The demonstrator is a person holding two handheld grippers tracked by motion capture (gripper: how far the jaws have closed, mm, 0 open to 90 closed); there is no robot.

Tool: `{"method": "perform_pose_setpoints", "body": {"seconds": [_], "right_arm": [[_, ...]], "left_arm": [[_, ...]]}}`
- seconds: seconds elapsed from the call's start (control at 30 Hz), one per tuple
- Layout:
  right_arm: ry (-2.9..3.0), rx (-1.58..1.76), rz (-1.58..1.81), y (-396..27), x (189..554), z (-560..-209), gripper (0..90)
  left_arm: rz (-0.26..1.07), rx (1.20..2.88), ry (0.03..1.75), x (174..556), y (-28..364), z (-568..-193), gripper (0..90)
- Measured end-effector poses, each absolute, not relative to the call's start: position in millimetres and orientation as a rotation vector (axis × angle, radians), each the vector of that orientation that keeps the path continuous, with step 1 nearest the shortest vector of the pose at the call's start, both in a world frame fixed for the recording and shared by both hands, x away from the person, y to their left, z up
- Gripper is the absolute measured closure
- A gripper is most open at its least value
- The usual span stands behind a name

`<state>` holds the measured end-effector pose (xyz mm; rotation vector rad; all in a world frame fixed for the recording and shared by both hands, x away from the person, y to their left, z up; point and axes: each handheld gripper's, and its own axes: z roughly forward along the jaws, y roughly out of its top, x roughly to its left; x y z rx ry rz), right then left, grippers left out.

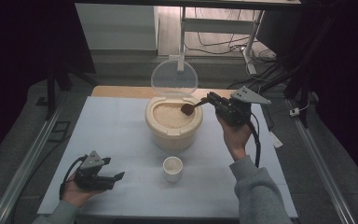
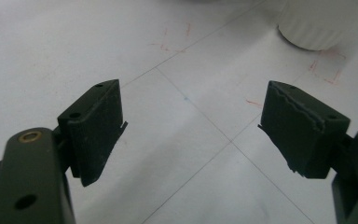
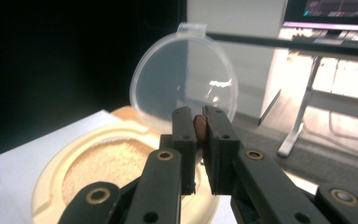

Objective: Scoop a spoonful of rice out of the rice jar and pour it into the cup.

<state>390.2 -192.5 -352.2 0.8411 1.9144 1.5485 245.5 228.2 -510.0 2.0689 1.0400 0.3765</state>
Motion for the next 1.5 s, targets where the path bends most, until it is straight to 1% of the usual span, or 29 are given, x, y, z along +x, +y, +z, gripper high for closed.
{"method": "perform_pose_setpoints", "body": {"seconds": [0.4, 0.87, 1.5], "right_arm": [[1.996, 1.046, 1.648, -196, 404, -367, 83.7], [2.001, 1.288, 1.802, -201, 408, -380, 83.0], [1.885, 1.665, 1.990, -229, 421, -394, 83.5]], "left_arm": [[0.376, 2.068, 1.040, 246, 228, -510, 20.6], [0.378, 2.069, 1.039, 246, 228, -510, 20.5], [0.383, 2.071, 1.036, 246, 228, -510, 20.4]]}}
